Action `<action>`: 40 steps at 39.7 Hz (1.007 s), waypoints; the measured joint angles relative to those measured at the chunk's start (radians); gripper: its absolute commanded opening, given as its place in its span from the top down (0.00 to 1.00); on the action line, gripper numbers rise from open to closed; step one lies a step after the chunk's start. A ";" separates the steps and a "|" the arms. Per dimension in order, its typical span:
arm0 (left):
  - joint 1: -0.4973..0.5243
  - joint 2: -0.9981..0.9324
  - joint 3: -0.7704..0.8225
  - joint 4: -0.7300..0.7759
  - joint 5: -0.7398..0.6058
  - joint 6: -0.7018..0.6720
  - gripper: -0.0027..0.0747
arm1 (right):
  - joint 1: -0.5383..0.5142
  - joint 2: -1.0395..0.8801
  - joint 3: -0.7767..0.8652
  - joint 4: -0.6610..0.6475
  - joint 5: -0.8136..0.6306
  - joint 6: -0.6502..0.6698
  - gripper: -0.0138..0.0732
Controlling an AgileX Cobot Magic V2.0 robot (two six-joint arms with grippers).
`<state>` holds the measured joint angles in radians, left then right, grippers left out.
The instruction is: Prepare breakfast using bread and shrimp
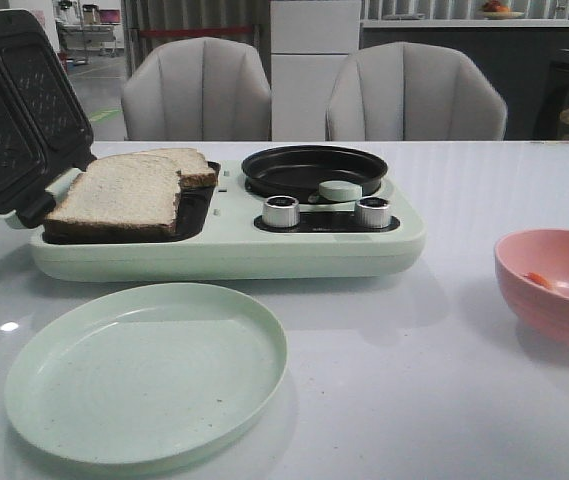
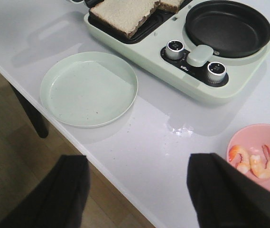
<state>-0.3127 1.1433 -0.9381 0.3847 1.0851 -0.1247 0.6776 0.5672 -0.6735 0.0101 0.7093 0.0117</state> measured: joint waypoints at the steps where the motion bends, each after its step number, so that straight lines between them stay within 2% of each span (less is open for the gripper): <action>1: 0.034 0.025 -0.014 -0.022 -0.010 0.030 0.64 | 0.000 0.000 0.000 0.000 0.000 0.000 0.22; 9: 0.331 0.161 -0.125 -0.288 -0.078 0.249 0.79 | 0.000 0.000 0.000 0.000 0.000 0.000 0.22; 17: 0.498 0.263 -0.210 -0.442 -0.138 0.378 0.84 | 0.000 0.000 0.000 0.000 0.000 0.000 0.22; 23: 0.561 0.356 -0.299 -0.519 -0.174 0.409 0.84 | 0.000 0.000 0.000 0.000 0.000 0.000 0.22; 31: 0.570 0.493 -0.438 -0.594 -0.179 0.433 0.84 | 0.000 0.000 0.000 0.000 0.000 0.000 0.22; 40: 0.570 0.609 -0.608 -0.767 -0.173 0.471 0.84 | 0.000 0.000 0.000 0.000 0.000 0.000 0.22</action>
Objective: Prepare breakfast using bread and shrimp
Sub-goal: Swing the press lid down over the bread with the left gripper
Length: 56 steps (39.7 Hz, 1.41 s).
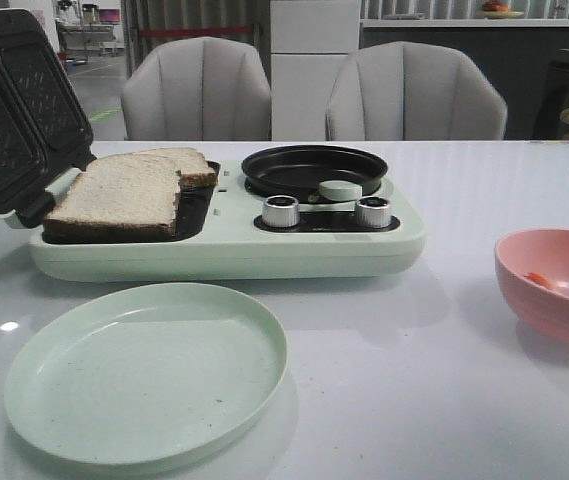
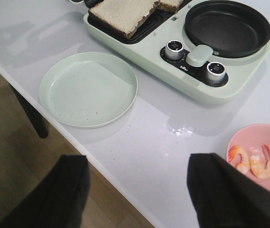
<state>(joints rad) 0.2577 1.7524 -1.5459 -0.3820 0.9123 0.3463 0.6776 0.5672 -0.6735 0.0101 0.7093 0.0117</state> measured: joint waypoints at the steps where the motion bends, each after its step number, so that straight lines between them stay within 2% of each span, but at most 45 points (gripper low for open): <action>1: 0.000 0.007 -0.010 -0.025 0.001 0.014 0.84 | 0.000 0.000 0.000 0.000 0.000 0.000 0.22; 10: 0.001 0.017 -0.038 -0.303 0.017 0.161 0.84 | 0.000 0.000 0.000 0.000 0.002 0.000 0.22; 17: -0.055 0.017 -0.042 -0.382 0.062 0.213 0.84 | 0.000 -0.001 0.000 0.000 0.002 0.000 0.22; 25: -0.180 0.014 -0.042 -0.393 0.123 0.221 0.84 | 0.000 -0.001 0.000 0.000 0.002 0.000 0.22; 30: -0.270 -0.029 0.001 -0.394 0.115 0.243 0.84 | 0.000 -0.001 0.000 0.000 0.002 0.000 0.22; 49: -0.615 -0.334 0.354 -0.342 -0.083 0.282 0.84 | 0.000 -0.001 0.000 0.000 0.002 0.002 0.22; 56: -0.752 -0.498 0.520 -0.325 -0.202 0.282 0.84 | 0.000 -0.001 0.000 0.000 0.002 0.002 0.22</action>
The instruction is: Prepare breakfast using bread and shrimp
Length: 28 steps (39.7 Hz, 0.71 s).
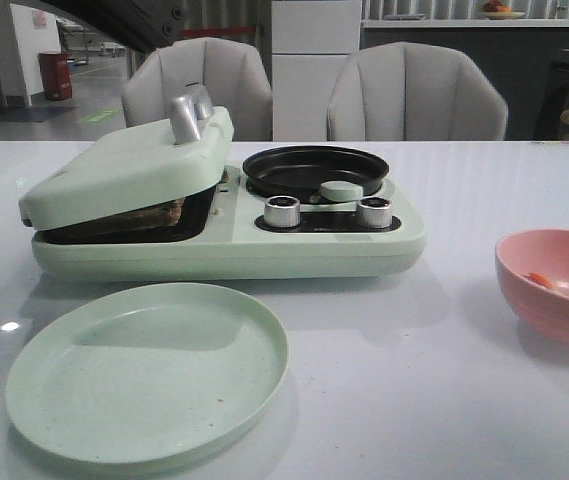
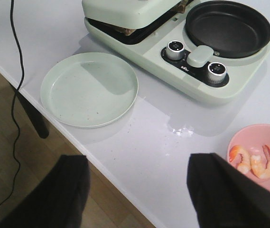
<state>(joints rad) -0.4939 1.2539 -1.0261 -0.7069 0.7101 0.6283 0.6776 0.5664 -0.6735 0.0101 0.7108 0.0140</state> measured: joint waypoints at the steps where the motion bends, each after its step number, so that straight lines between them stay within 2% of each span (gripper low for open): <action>1: -0.020 -0.025 0.018 0.002 -0.020 0.000 0.84 | 0.000 0.000 0.000 0.000 0.000 0.000 0.22; 6: -0.095 -0.122 0.111 0.024 -0.069 0.000 0.84 | 0.000 0.000 0.000 0.000 0.000 0.000 0.22; 14: -0.165 -0.241 0.249 0.033 -0.077 0.000 0.84 | 0.000 0.000 0.000 0.000 0.000 0.000 0.22; 28: -0.187 -0.524 0.472 0.072 -0.113 -0.005 0.84 | 0.000 0.000 0.000 0.002 -0.006 0.000 0.22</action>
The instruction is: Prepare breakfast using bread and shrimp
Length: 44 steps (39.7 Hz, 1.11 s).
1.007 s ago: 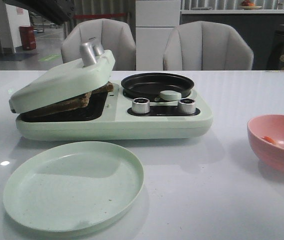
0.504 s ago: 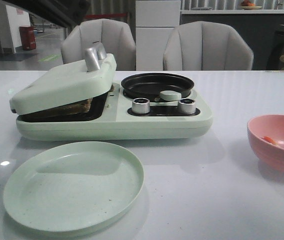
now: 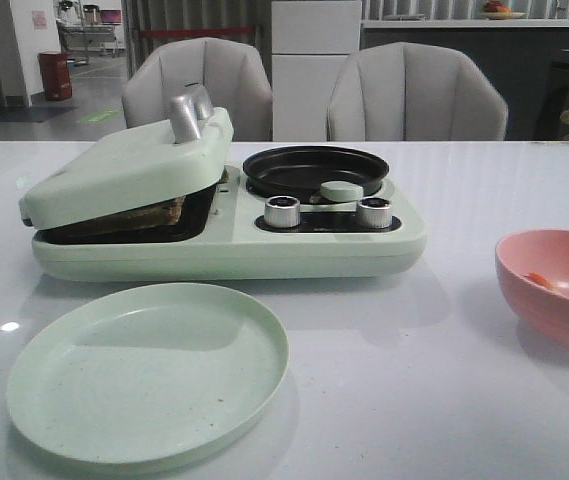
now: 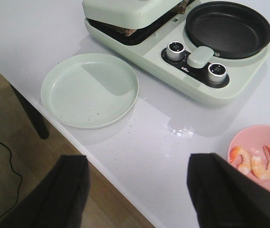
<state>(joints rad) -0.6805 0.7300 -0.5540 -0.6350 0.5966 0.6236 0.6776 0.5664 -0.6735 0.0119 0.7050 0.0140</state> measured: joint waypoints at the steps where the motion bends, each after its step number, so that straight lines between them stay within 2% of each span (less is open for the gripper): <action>1: -0.002 -0.015 0.012 0.013 -0.011 -0.008 0.84 | 0.000 0.000 0.000 0.000 -0.002 0.000 0.22; 9: -0.002 -0.068 0.040 0.134 -0.075 -0.114 0.84 | 0.000 0.000 0.000 0.012 -0.012 0.000 0.22; 14: -0.002 -0.068 0.042 0.166 -0.081 -0.130 0.84 | 0.000 0.005 0.000 0.027 -0.016 0.009 0.22; 21: 0.002 -0.068 0.042 0.205 -0.113 -0.186 0.84 | -0.066 0.107 -0.031 -0.001 -0.003 0.090 0.22; 28: 0.031 -0.068 0.047 0.228 -0.124 -0.204 0.84 | -0.202 0.300 -0.127 -0.035 0.063 0.107 0.22; 37: 0.036 -0.068 0.047 0.238 -0.124 -0.204 0.84 | -0.462 0.557 -0.278 -0.039 0.134 0.085 0.22; 44: 0.036 -0.068 0.047 0.239 -0.124 -0.204 0.84 | -0.624 0.706 -0.339 -0.039 0.140 0.046 0.22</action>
<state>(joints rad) -0.6450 0.6624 -0.5072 -0.3958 0.4726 0.4195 0.0541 1.2722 -1.0130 -0.0268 0.8450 0.0599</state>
